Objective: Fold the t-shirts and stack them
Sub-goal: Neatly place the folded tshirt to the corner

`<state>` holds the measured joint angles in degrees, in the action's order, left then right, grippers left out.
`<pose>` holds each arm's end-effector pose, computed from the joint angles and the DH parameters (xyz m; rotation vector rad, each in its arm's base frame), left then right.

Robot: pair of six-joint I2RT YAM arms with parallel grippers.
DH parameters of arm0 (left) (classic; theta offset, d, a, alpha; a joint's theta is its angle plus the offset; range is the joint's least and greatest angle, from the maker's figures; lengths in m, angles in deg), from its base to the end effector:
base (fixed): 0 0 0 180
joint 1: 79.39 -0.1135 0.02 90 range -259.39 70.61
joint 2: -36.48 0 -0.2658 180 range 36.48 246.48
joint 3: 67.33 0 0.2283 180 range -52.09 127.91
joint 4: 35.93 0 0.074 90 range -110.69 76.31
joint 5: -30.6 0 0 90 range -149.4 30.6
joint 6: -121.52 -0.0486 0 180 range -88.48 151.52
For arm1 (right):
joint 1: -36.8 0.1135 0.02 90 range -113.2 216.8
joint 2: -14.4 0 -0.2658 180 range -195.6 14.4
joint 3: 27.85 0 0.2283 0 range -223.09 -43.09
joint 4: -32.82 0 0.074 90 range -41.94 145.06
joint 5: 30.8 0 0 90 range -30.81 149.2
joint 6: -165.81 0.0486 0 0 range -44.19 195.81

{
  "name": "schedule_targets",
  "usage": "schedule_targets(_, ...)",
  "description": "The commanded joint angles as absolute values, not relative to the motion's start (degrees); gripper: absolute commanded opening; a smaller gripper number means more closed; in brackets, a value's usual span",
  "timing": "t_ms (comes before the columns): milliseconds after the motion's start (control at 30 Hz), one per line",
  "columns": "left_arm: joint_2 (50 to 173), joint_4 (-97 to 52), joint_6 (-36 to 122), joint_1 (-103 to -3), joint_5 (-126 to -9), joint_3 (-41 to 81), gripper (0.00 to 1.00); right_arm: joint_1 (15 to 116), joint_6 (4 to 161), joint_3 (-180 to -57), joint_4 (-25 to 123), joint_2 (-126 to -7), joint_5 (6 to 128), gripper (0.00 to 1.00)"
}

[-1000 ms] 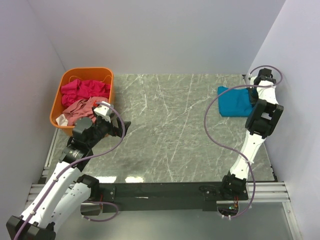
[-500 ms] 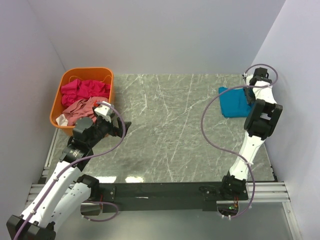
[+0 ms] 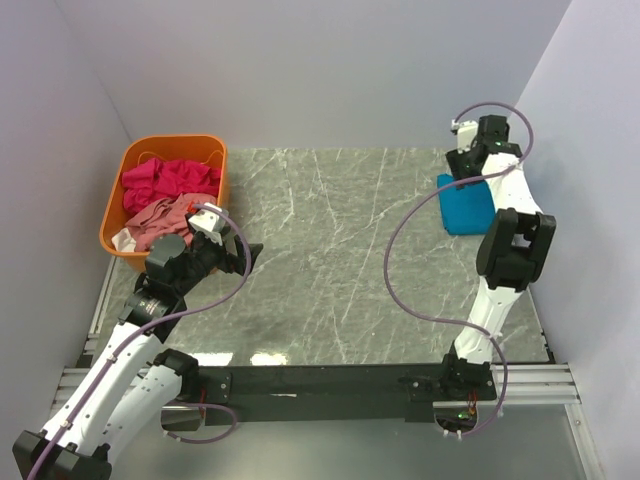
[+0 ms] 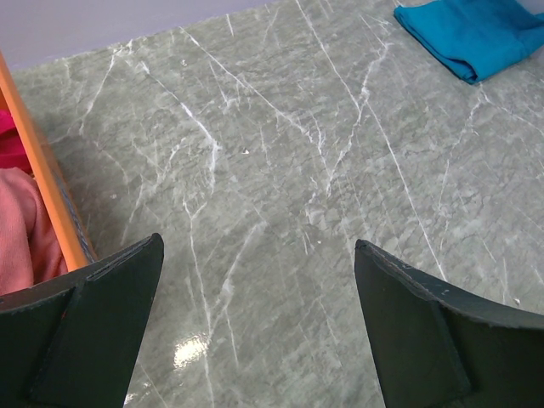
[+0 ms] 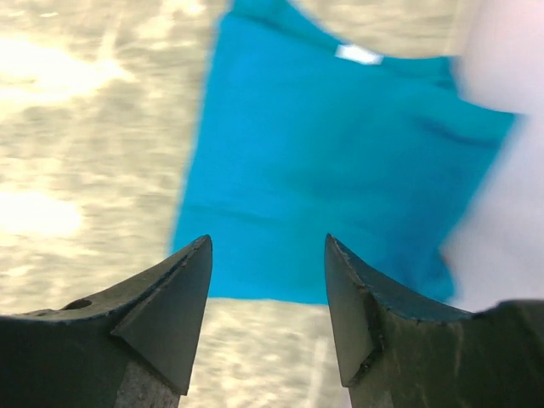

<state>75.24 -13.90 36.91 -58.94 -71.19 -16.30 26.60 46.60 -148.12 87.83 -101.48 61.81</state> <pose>0.1424 -0.0637 0.3078 0.3821 1.7230 -0.5082 0.4348 -0.0760 0.2754 -0.4275 2.4315 -0.2449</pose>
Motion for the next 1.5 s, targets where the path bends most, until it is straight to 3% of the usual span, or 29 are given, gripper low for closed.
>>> schedule_targets(0,74.45,-15.42,36.53,-58.91,-72.23,-16.58,0.99,28.44,50.93,-146.89,89.99,-104.69,66.05,0.63)
schedule_targets(400,74.62,-15.15,36.09,-58.91,-73.55,-16.40,1.00,31.78,53.57,-144.78,87.44,-111.20,59.28,0.63)
schedule_targets(600,74.54,-15.33,36.09,-58.91,-74.16,-16.32,0.99,32.22,53.31,-143.99,86.21,-113.04,54.71,0.58)
schedule_targets(700,74.54,-15.33,36.09,-58.91,-74.16,-16.40,0.99,32.40,53.48,-144.07,85.94,-113.04,53.75,0.52)
schedule_targets(1033,74.19,-15.33,36.09,-58.91,-74.60,-16.49,1.00,32.49,54.19,-145.92,88.31,-114.19,53.04,0.11)
schedule_targets(1167,74.10,-15.42,36.09,-58.91,-74.60,-16.40,0.99,32.58,54.28,-145.74,88.75,-113.92,54.88,0.05)
schedule_targets(1467,74.01,-15.33,36.00,-58.91,-74.60,-16.49,0.99,34.24,54.98,-144.78,89.37,-112.25,58.05,0.03)
